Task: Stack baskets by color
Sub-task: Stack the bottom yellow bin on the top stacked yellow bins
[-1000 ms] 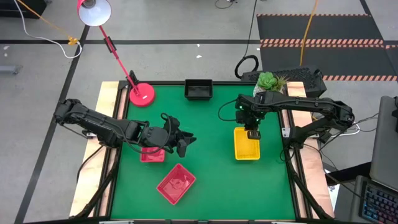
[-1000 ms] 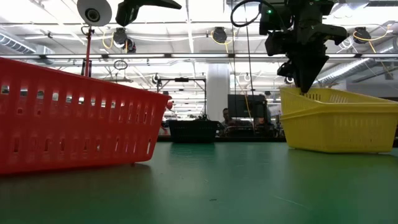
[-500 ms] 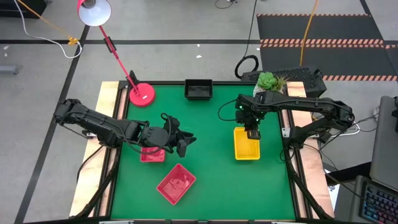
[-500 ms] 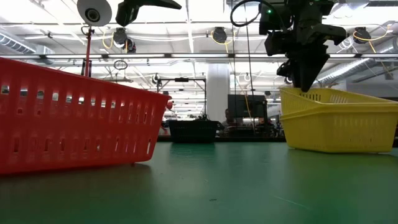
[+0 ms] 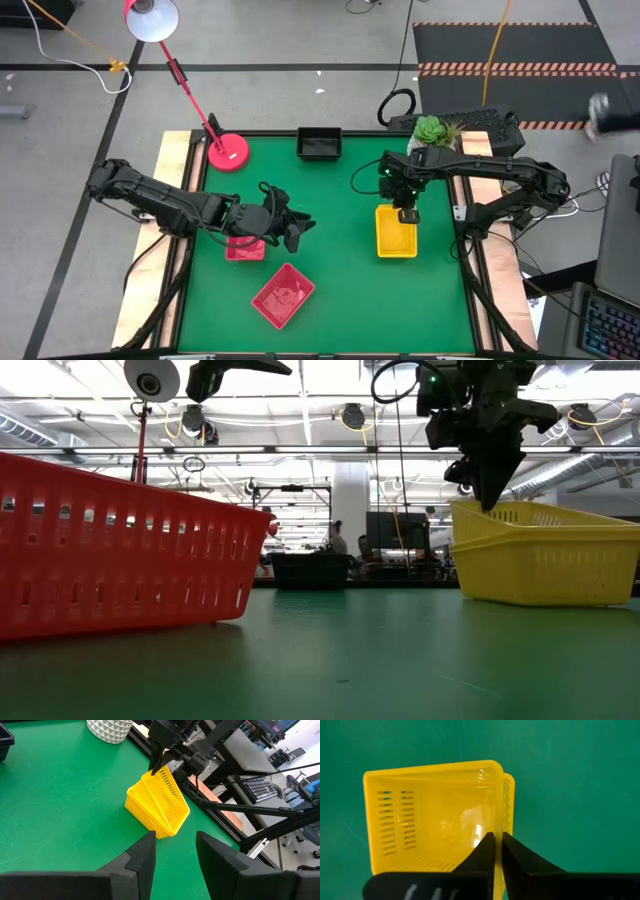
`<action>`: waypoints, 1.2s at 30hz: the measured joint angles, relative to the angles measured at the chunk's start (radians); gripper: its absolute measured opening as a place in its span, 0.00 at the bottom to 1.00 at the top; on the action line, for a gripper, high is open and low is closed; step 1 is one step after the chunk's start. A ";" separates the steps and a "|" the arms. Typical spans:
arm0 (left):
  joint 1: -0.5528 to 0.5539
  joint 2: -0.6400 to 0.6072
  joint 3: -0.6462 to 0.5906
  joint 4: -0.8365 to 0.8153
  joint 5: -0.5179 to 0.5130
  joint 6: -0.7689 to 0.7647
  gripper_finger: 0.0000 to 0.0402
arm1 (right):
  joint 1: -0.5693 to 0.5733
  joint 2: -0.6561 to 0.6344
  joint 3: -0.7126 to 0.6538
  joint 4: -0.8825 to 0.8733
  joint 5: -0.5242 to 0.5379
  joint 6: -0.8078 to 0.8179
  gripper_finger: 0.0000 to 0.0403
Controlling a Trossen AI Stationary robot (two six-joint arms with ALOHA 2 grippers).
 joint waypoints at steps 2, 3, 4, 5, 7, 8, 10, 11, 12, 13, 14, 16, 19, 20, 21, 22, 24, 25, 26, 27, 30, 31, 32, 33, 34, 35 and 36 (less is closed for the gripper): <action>0.000 0.000 0.000 0.000 0.000 -0.001 0.35 | 0.000 0.000 0.000 -0.005 -0.001 0.000 0.01; 0.000 0.000 0.000 0.000 0.000 -0.001 0.35 | 0.000 0.000 0.000 -0.008 -0.004 0.002 0.01; 0.000 0.000 0.000 0.000 0.000 -0.002 0.35 | 0.000 0.000 0.000 -0.011 -0.020 0.002 0.01; 0.000 0.000 0.000 0.000 0.000 -0.003 0.35 | 0.000 0.000 0.000 -0.013 -0.042 0.002 0.01; 0.000 0.000 0.000 0.000 0.000 -0.005 0.35 | 0.000 0.000 0.000 -0.015 -0.084 0.003 0.01; 0.000 0.000 0.000 0.000 0.000 -0.005 0.35 | 0.000 0.000 0.000 -0.015 -0.103 0.004 0.01; 0.000 0.000 0.000 0.000 0.000 -0.005 0.35 | 0.000 0.000 0.000 -0.015 -0.107 0.012 0.01; 0.000 0.000 0.000 0.000 0.000 -0.007 0.35 | 0.000 0.000 0.000 -0.015 -0.106 0.014 0.01; 0.000 0.000 0.000 0.000 0.000 -0.011 0.35 | -0.001 0.000 0.000 -0.015 -0.106 0.017 0.01; 0.000 0.000 0.000 0.000 0.000 -0.013 0.35 | -0.003 0.000 0.000 -0.014 -0.106 0.017 0.01; 0.000 0.000 0.000 0.001 0.000 -0.013 0.35 | -0.006 0.000 0.000 -0.014 -0.107 0.016 0.01; 0.000 0.000 0.000 0.000 0.000 -0.013 0.35 | -0.012 0.000 -0.001 -0.014 -0.131 0.015 0.01; 0.000 0.000 0.000 0.001 0.000 -0.013 0.35 | -0.026 0.000 -0.026 0.002 -0.166 0.015 0.01; 0.000 0.000 0.000 0.000 0.000 -0.013 0.35 | -0.029 0.000 -0.040 0.007 -0.176 0.018 0.01; 0.000 0.000 0.000 0.000 0.000 -0.013 0.35 | -0.033 0.000 -0.054 0.012 -0.186 0.018 0.01; 0.000 0.000 0.000 0.000 0.000 -0.013 0.35 | -0.034 0.000 -0.067 0.018 -0.185 0.018 0.01; 0.000 0.000 0.000 0.001 0.000 -0.013 0.35 | -0.034 0.000 -0.091 0.033 -0.170 0.020 0.01; 0.000 0.000 0.000 0.000 0.000 -0.013 0.35 | -0.034 0.000 -0.102 0.040 -0.158 0.022 0.02; 0.000 0.000 0.000 0.001 0.000 -0.013 0.35 | -0.034 0.000 -0.111 0.049 -0.157 0.021 0.02; 0.000 0.000 0.000 0.000 0.000 -0.013 0.35 | -0.034 0.000 -0.120 0.058 -0.157 0.024 0.03; 0.000 0.000 0.000 0.001 0.000 -0.013 0.35 | -0.034 0.000 -0.146 0.083 -0.154 0.029 0.07; 0.000 0.000 0.000 0.000 0.000 -0.013 0.35 | -0.034 0.000 -0.154 0.091 -0.151 0.029 0.09; 0.000 0.000 0.000 0.000 0.000 -0.013 0.35 | -0.034 0.000 -0.159 0.099 -0.144 0.029 0.10; 0.000 0.000 0.000 0.000 0.000 -0.013 0.35 | -0.033 0.000 -0.164 0.107 -0.124 0.030 0.12; 0.000 0.000 0.000 0.000 0.000 -0.014 0.35 | -0.033 0.000 -0.166 0.109 -0.109 0.032 0.14; 0.000 0.000 0.000 0.000 0.000 -0.014 0.35 | -0.033 0.000 -0.166 0.112 -0.098 0.033 0.15; 0.000 0.000 0.000 0.000 0.000 -0.014 0.35 | -0.033 0.000 -0.166 0.116 -0.093 0.033 0.17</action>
